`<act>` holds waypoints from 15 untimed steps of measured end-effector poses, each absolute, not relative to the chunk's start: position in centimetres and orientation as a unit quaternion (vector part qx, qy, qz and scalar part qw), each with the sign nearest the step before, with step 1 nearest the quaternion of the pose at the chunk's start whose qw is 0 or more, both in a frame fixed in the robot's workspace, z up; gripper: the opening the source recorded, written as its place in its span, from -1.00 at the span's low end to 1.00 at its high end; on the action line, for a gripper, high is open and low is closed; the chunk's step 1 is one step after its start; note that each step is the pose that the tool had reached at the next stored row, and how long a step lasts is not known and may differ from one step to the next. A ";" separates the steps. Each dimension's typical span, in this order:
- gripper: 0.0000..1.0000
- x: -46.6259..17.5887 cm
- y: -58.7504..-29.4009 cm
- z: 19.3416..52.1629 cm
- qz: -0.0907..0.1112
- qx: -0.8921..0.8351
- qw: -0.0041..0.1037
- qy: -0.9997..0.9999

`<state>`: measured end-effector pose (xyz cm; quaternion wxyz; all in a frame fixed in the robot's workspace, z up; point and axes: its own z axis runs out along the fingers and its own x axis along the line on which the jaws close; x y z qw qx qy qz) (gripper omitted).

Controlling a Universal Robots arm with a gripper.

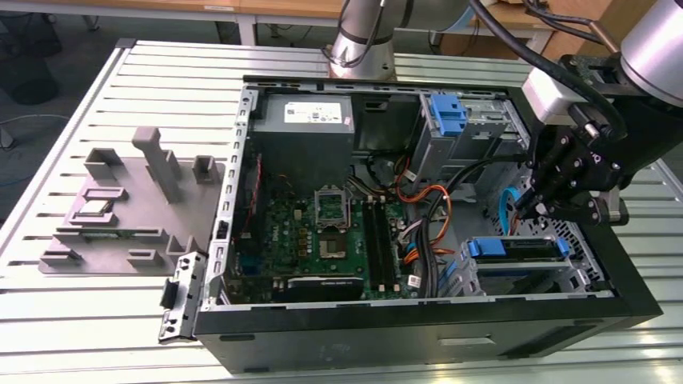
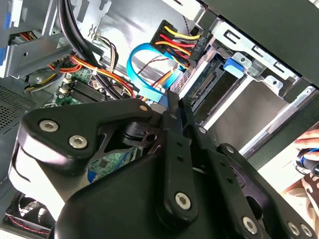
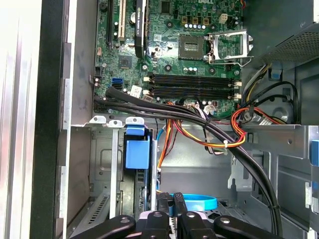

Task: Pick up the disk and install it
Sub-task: 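Insert the first disk wire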

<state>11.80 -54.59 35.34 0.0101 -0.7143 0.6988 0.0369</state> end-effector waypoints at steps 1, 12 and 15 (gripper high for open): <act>-0.68 11.8 -54.6 35.3 0.037 -0.714 0.010 0.699; -0.68 11.4 -54.7 35.3 0.021 -0.715 0.020 0.699; -0.68 11.3 -55.0 35.2 0.020 -0.715 0.021 0.699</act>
